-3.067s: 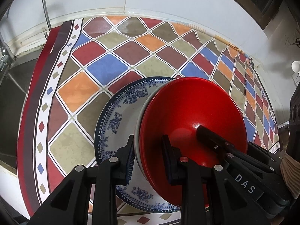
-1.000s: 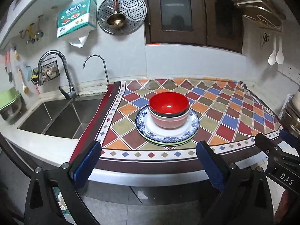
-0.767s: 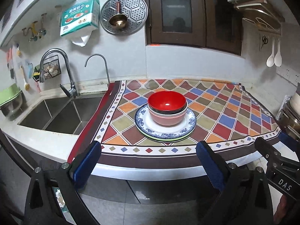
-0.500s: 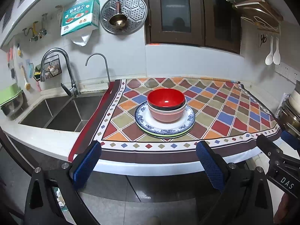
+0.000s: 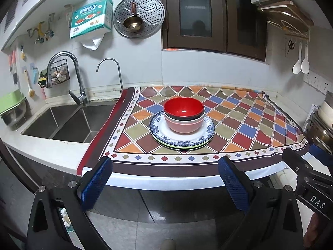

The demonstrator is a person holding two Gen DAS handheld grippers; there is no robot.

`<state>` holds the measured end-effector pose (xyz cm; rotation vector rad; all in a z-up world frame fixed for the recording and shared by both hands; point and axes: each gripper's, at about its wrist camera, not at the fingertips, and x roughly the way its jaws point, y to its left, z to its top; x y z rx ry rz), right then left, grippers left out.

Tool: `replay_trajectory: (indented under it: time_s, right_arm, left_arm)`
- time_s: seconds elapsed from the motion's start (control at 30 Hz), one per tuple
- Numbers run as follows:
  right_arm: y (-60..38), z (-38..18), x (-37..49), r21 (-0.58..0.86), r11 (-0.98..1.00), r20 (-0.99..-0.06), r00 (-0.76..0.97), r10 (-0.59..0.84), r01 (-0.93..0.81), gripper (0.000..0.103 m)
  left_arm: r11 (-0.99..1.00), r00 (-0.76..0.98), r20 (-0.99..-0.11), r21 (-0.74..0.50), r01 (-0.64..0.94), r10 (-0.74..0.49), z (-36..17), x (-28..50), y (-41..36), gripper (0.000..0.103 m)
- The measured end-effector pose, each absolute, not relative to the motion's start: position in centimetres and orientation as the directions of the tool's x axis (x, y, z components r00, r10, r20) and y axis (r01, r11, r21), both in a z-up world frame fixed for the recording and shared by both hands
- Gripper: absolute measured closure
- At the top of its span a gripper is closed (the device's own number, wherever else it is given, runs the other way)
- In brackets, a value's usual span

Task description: Organize plates and bowls

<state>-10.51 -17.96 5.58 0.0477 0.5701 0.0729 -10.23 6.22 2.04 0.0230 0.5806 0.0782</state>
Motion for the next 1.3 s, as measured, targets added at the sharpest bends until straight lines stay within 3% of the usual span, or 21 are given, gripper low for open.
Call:
replay_trajectory:
  time_s: [1.3]
  right_arm:
    - [-18.03,5.85,-11.01,0.062,0.996,-0.535,0.84,0.089,-0.066,0.011]
  left_arm:
    - [0.995,0.845,-0.524,0.057,-0.086,0.103,2.7,-11.03,5.95,0.0]
